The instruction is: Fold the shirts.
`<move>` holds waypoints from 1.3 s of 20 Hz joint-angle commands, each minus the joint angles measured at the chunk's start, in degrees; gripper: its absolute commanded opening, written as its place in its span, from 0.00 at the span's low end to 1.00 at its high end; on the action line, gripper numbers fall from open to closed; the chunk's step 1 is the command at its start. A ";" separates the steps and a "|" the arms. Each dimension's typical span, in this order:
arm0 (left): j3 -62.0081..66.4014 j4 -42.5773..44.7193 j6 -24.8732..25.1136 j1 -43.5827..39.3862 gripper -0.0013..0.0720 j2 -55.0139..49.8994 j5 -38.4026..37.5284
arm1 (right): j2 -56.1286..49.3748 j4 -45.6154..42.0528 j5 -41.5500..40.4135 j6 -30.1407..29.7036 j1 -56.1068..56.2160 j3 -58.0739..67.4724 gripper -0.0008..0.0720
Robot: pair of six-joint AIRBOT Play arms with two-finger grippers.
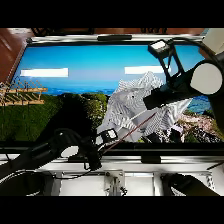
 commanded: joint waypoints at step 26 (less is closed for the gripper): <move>0.02 -2.89 2.69 -3.45 0.10 -0.04 10.01 | 4.81 -7.56 1.62 -4.20 7.43 0.07 0.14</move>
